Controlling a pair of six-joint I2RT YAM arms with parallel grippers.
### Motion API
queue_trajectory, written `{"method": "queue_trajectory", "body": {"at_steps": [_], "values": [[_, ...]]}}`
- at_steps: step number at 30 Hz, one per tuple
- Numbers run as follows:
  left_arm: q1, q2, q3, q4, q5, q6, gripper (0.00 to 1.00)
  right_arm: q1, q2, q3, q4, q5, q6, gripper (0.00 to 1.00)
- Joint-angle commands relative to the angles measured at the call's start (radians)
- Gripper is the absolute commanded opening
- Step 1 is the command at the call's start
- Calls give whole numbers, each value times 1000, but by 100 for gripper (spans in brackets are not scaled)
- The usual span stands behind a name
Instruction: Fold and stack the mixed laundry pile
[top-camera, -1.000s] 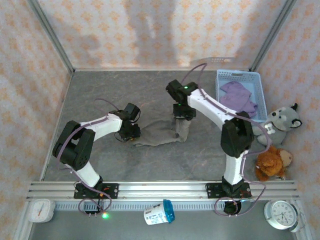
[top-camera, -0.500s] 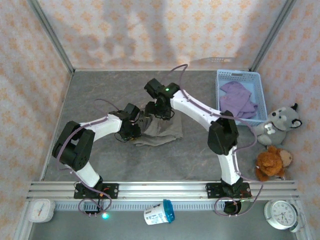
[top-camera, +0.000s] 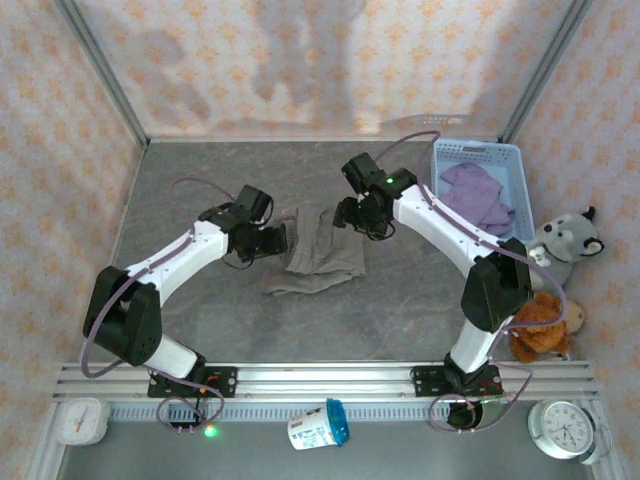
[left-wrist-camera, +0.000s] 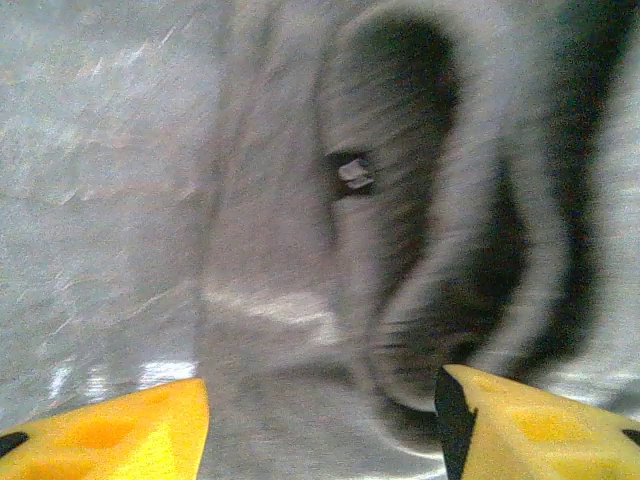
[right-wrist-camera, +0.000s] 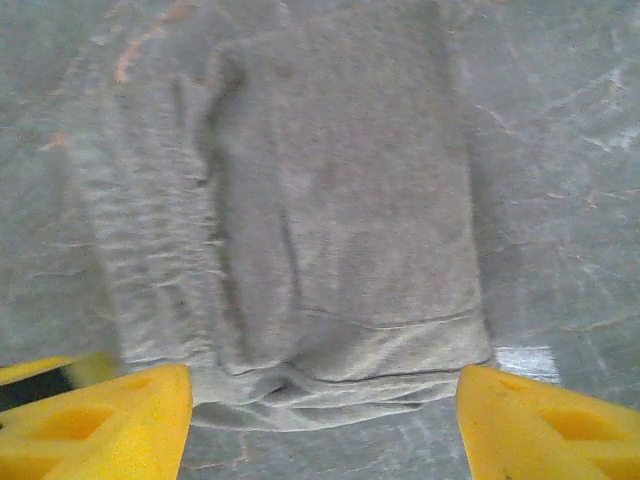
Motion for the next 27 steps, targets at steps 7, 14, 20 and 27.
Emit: {"method": "queue_trajectory", "body": {"at_steps": [7,14,20,27], "values": [[-46,146,177,95,13,30,61,-28,-65,-91,23,49,-31,69],[-56,291,276,75,12,34,45,-28,-93,-135,33,61,-25,68],[-83,334,306,69,18,57,30,-32,-103,-155,33,72,-22,68],[-86,302,359,-1,30,45,0,-37,-87,-139,33,72,-26,67]]}}
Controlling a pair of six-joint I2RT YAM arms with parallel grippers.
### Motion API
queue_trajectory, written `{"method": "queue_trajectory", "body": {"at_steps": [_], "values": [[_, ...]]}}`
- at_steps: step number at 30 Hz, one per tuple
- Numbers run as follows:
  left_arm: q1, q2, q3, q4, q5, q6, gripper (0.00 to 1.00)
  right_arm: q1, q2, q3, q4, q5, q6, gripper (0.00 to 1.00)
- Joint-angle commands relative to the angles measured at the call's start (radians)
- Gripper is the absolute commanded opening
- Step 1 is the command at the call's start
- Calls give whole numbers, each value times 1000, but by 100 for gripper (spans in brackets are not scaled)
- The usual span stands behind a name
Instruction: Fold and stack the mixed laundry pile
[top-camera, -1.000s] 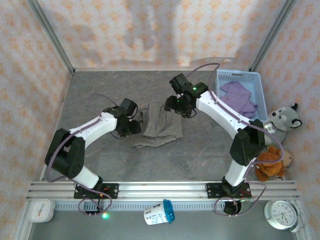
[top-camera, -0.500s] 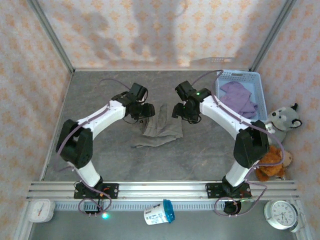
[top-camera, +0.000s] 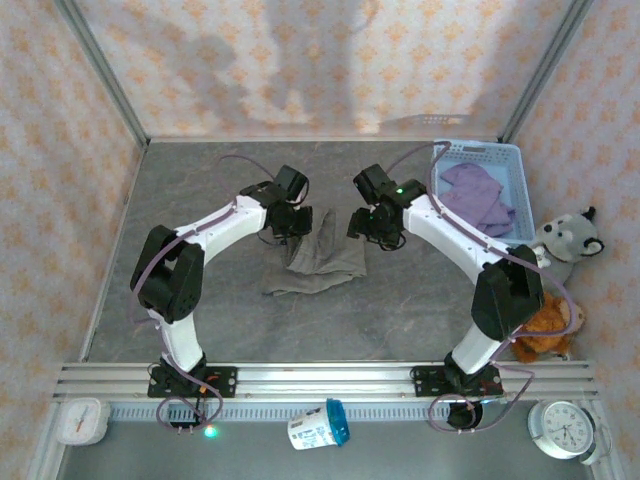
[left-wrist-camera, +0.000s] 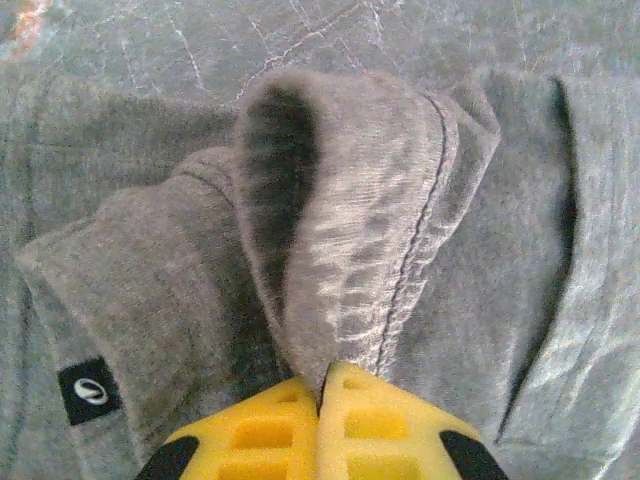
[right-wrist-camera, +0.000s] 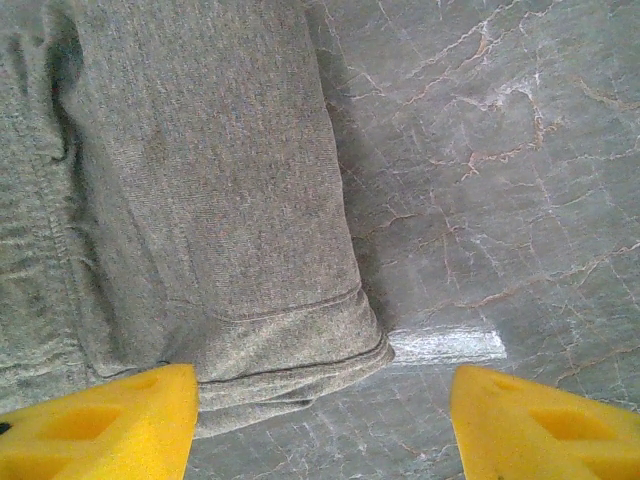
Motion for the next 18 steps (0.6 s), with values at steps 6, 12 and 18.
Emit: {"method": "queue_trajectory", "body": {"at_steps": [6,12,18], "values": [[0,-208,67,-201,-86,-37,0,-8,20,12,5,38,-8,67],[33,-321,-301,-141,-244,-111,0,-7,69,40,6,18,-16,67],[56,-223,-445,-68,-293,-152,0,-7,114,101,-1,-15,-41,66]]}}
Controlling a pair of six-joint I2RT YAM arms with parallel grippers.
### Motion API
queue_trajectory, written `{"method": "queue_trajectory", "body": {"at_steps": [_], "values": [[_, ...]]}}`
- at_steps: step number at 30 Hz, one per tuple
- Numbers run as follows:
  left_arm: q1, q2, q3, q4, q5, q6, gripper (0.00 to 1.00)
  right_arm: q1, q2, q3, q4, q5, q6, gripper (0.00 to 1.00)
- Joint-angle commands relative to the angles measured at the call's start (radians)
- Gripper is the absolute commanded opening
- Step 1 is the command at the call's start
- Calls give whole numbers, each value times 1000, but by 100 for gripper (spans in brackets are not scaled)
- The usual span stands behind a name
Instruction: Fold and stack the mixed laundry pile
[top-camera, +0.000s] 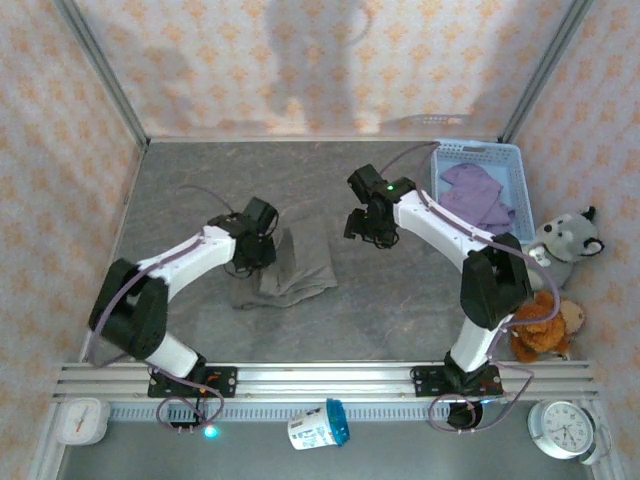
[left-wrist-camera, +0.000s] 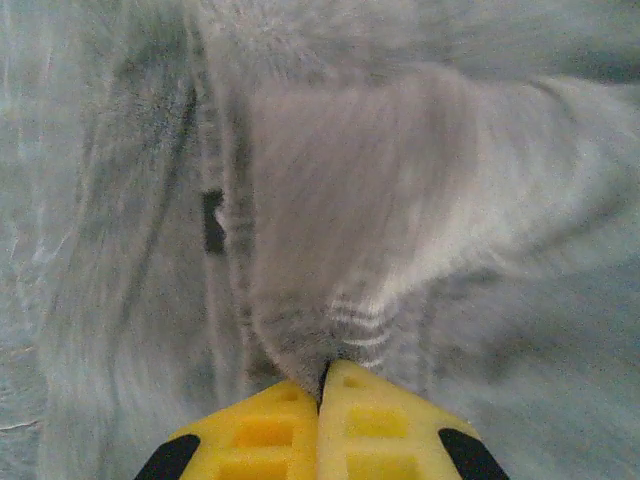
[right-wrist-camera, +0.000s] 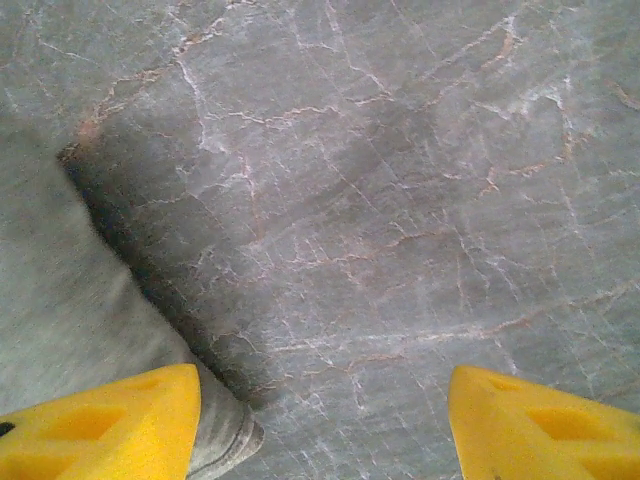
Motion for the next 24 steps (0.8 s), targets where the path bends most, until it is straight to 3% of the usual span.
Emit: {"method": "queue_trajectory", "body": {"at_steps": [1,9,16,24], "values": [[0,28,-23,15,-101,-34,0,-5,17,62,-5,-11,-30,66],[10,48,-43,38,-118,8,0,26,57,64,98,-168,-70,60],[14,138,-25,152,31,-5,0,76,31,-85,233,-271,-111,60],[-19,226,159,207,180,-116,0,69,-45,-245,273,-152,-82,65]]}}
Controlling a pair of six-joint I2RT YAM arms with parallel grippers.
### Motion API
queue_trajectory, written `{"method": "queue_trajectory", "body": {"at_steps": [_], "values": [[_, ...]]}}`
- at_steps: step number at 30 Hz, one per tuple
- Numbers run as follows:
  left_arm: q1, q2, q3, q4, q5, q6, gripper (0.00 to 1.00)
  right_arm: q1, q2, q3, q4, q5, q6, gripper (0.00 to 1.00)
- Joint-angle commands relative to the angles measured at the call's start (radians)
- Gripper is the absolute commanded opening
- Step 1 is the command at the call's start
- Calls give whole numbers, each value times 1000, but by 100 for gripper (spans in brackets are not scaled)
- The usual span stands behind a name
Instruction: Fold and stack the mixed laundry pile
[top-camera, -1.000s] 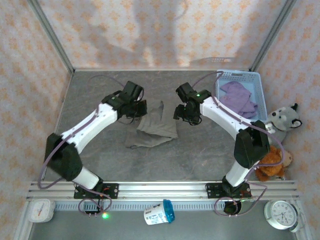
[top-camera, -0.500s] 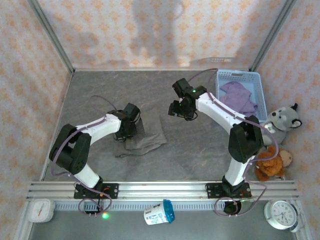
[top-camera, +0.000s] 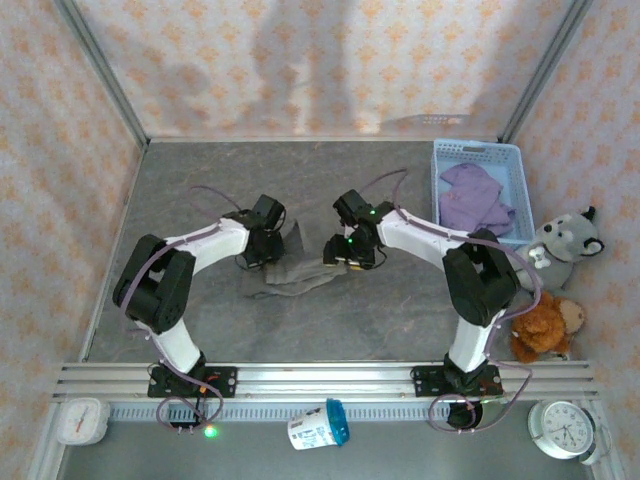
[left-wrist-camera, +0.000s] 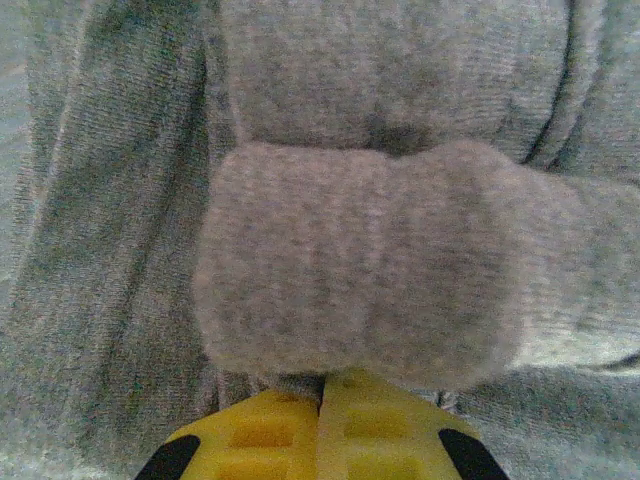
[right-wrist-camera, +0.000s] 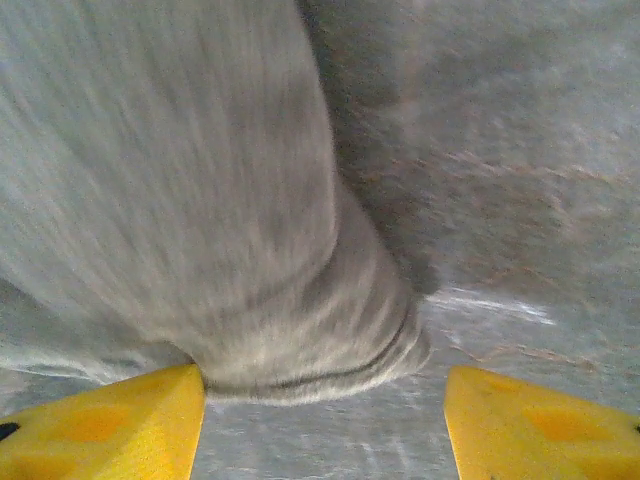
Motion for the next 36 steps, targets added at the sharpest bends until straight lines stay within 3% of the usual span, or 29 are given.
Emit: {"method": "queue_trajectory", "body": {"at_steps": [1,8,17,25,32,36], "values": [[-35,55,77,12,90,-56,0,-18,-83,-23,42,75,15,65],[-40,26,238,-107,69,-61,0,-26,-156,-126,120,87,33,82],[-39,32,302,-175,59,-43,0,-30,-93,-162,168,179,148,83],[-38,19,307,-185,53,-40,0,-31,1,-140,124,356,261,82],[-21,-78,321,-269,15,13,0,-31,44,-152,65,391,305,81],[-21,-132,195,-285,-17,30,0,-32,43,-171,80,372,328,80]]}}
